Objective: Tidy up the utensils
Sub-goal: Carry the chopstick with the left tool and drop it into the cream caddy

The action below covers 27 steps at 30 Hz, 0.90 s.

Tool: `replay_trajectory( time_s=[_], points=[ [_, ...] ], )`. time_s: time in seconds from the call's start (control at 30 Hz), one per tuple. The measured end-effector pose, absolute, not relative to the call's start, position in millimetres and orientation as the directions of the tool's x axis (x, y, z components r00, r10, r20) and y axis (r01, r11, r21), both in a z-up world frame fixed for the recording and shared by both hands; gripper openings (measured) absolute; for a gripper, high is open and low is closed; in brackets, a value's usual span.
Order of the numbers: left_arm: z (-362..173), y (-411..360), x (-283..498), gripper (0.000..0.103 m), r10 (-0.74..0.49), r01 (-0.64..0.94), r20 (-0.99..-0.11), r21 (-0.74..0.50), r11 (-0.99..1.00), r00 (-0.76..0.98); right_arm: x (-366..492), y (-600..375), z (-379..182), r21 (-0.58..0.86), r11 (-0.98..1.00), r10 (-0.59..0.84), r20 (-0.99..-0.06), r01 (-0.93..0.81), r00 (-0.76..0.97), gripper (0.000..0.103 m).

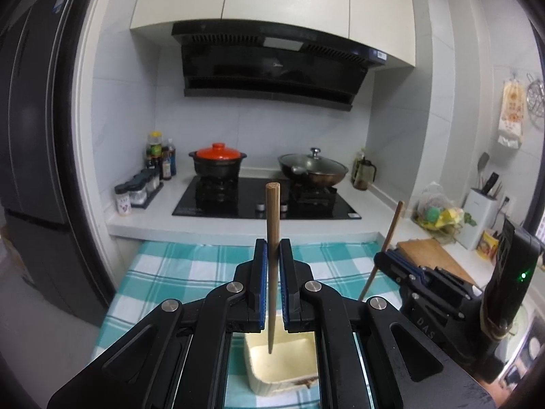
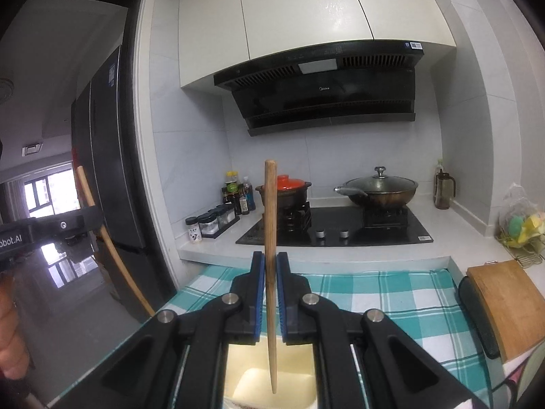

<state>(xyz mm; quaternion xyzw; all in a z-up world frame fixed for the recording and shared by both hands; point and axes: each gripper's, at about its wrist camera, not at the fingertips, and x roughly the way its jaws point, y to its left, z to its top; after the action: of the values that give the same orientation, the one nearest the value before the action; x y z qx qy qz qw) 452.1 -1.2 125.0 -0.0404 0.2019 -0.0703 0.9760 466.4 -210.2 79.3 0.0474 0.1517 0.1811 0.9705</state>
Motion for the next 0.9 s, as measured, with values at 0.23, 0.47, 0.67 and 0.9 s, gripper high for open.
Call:
replay_trajectory(
  time_s=[0.23,0.47,0.67,0.9],
  points=[
    [53,-6,513,0.005,-0.137,0.073,-0.510,-0.143,0.987,0.849,512,-194,17,0.126,0.930,0.367,-0.402,-0.346,0.839,0.007],
    [3,-16,534,0.005,-0.113,0.044,-0.594,-0.129,0.991,0.797,537,-198,-35,0.164,0.933,0.356,-0.542,-0.320,0.761,0.007],
    [-10,-30,536,0.006,-0.101,0.054,-0.627,-0.094,0.994,0.772,544,-205,-52,0.207,0.937,0.349,-0.587,-0.281,0.730,0.008],
    [14,-15,494,0.071,-0.105,0.065,-0.600,-0.088,0.994,0.793,526,-222,-34,0.224,0.950,0.309,-0.586,-0.217,0.749,0.033]
  ],
)
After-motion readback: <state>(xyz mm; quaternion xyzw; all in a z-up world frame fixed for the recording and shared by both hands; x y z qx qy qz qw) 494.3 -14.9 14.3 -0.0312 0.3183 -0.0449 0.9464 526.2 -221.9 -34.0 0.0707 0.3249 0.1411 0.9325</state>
